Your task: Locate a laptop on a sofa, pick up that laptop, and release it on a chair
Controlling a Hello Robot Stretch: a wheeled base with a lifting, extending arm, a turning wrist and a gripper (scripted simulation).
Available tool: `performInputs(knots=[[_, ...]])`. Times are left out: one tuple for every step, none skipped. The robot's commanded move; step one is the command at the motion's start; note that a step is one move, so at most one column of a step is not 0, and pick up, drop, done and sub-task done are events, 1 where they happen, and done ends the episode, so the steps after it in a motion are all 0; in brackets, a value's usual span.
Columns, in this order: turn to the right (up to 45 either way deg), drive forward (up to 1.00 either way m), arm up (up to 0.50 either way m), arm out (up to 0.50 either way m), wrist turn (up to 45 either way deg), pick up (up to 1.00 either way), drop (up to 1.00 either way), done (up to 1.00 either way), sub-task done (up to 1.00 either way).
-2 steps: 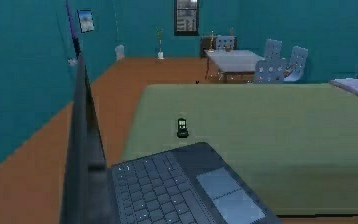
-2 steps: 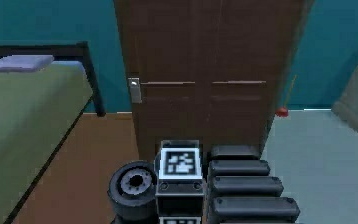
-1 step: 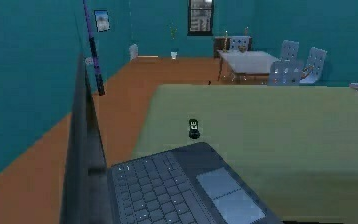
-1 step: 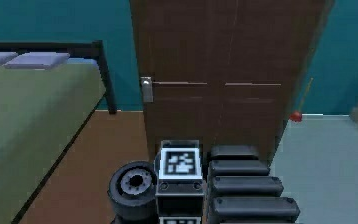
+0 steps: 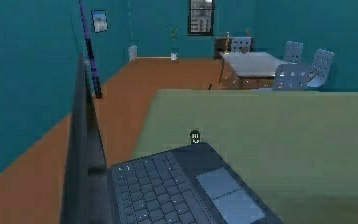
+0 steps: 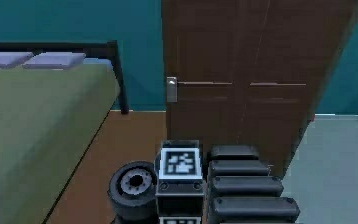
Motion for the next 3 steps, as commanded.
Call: performInputs(knots=[[-42.0,0.0,0.0,0.0,0.0,0.0,0.0,0.0,0.0],[0.0,0.6,0.0,0.0,0.0,0.0,0.0,0.0,0.0],[-36.0,0.0,0.0,0.0,0.0,0.0,0.0,0.0,0.0]])
